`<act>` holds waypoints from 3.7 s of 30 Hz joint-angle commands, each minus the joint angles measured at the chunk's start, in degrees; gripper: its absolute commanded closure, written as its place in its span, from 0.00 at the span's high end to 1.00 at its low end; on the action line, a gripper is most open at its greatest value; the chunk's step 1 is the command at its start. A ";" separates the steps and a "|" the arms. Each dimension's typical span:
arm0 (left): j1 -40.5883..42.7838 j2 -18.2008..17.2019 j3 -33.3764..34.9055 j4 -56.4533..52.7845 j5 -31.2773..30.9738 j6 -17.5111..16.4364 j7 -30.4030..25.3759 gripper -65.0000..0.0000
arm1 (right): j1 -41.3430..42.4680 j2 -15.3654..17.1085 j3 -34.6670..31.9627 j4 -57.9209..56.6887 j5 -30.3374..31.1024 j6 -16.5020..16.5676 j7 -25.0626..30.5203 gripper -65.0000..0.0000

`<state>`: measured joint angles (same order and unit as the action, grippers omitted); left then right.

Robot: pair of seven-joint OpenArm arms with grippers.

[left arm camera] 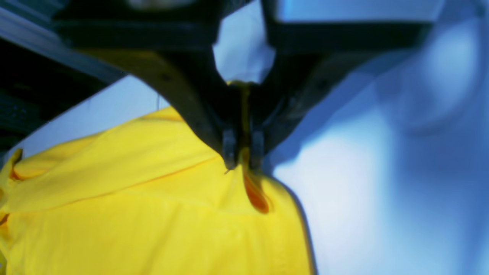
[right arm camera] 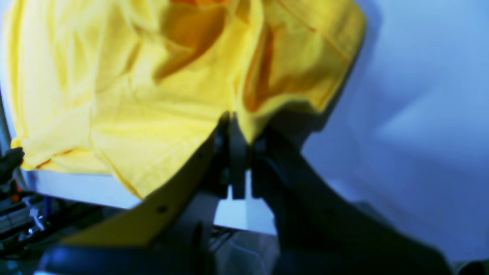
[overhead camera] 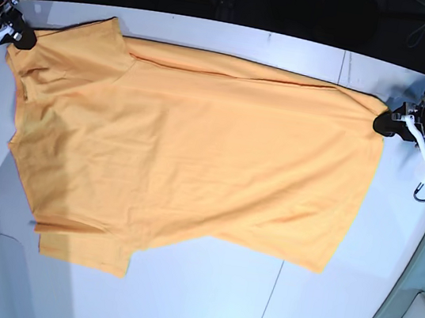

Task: Layout the t-shirt on the table in an organized manner, then fold the t-shirt properly
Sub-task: 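Pull the shirt taut lengthwise between the left and right grippers, then release the shirt with both grippers and lay it flat, then grasp the shirt's side edge with both grippers and fold it over lengthwise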

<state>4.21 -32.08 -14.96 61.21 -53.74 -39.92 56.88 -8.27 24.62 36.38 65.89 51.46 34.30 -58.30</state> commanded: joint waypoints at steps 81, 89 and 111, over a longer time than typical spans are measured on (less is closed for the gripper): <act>-30.10 4.15 0.09 -31.21 15.69 4.83 -26.43 0.52 | 43.80 0.79 -14.16 -42.27 -32.11 -6.60 36.92 0.37; -31.36 8.98 0.11 -32.20 20.74 4.76 -26.16 0.41 | 43.80 -0.07 -14.16 -42.27 -32.13 -1.44 36.85 0.37; -24.24 4.63 0.09 -11.52 -4.17 -0.08 3.21 0.00 | 28.50 6.54 -13.29 -16.28 -15.28 -1.46 19.82 0.00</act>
<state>-18.31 -26.39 -14.66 48.62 -56.12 -39.31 61.06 18.81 29.74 22.65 48.40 34.96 32.27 -39.70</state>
